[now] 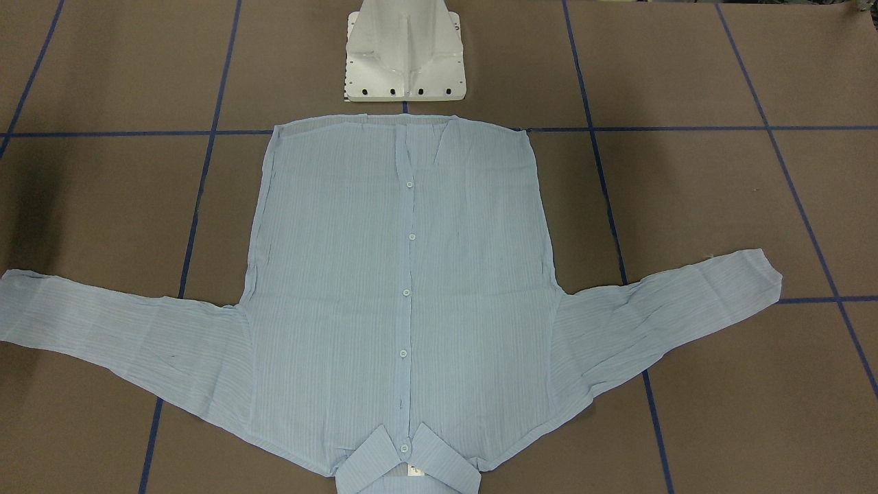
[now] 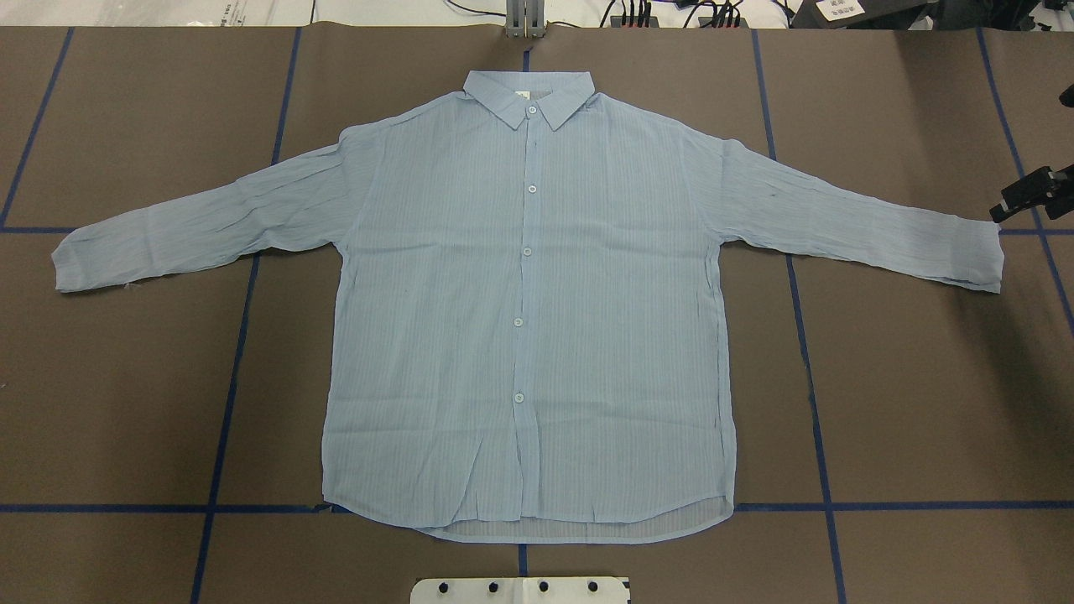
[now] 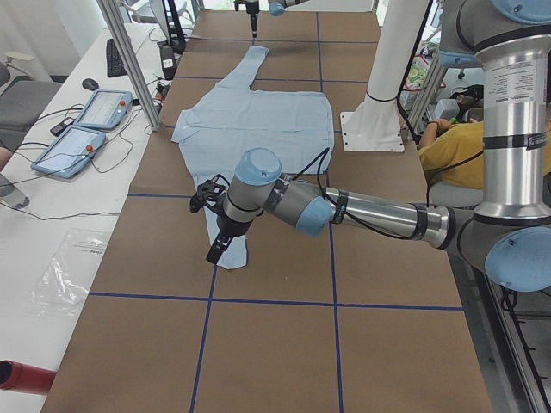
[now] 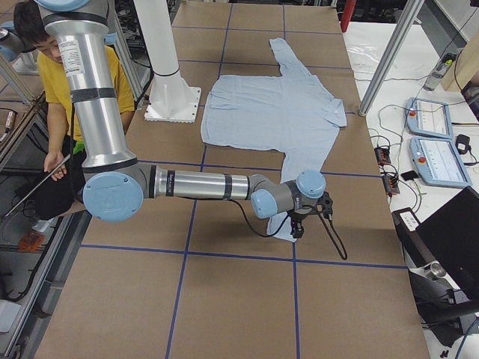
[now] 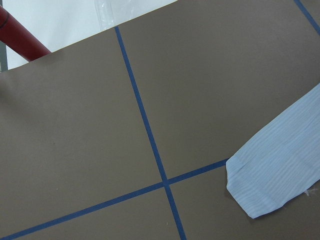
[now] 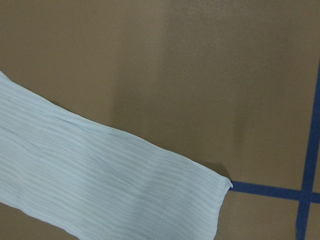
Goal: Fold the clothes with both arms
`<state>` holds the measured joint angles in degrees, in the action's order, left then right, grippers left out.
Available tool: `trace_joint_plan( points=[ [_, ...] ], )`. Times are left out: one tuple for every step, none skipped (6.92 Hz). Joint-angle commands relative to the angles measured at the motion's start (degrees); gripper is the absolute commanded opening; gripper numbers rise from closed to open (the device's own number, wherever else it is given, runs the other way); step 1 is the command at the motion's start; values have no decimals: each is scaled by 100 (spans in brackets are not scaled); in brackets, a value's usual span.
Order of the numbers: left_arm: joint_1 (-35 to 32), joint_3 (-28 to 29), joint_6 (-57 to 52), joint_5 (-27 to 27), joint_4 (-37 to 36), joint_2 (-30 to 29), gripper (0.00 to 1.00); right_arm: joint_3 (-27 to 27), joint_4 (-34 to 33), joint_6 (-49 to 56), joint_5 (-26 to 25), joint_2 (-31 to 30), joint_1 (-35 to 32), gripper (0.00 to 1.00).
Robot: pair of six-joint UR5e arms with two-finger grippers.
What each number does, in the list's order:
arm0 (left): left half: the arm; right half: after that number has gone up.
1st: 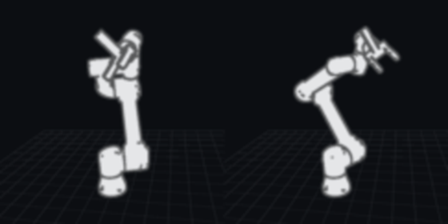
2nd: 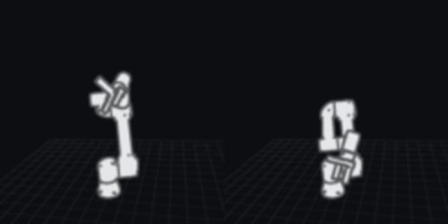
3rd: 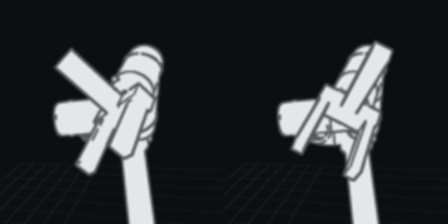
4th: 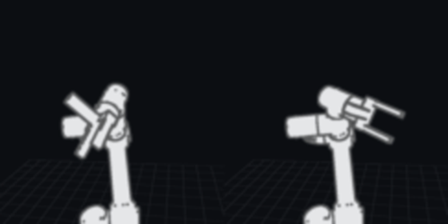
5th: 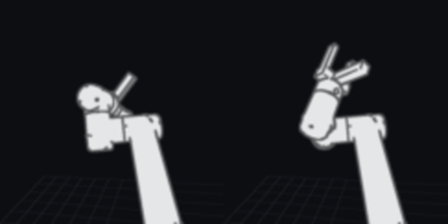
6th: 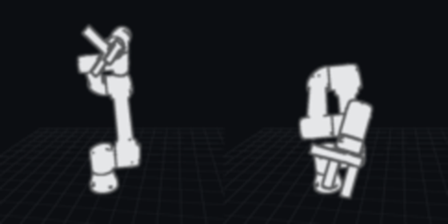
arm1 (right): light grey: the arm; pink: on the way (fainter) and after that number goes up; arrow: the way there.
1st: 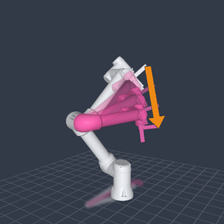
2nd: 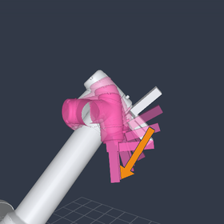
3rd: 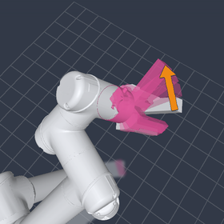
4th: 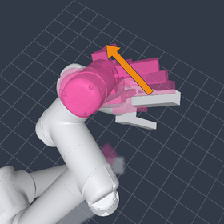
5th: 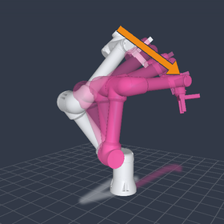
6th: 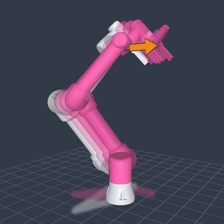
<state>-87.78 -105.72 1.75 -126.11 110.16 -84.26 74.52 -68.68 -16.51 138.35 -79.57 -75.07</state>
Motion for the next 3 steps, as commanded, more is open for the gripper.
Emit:
trace_joint_plan(
  points=[
    [6,-1,9,17,5,-3,100,-218,3,-203,-19,47,54,90],
    [6,25,1,17,5,-3,100,-384,3,-221,-19,117,71,90],
    [6,25,-17,17,5,-20,100,-559,3,-221,-114,248,115,89]
  ],
)
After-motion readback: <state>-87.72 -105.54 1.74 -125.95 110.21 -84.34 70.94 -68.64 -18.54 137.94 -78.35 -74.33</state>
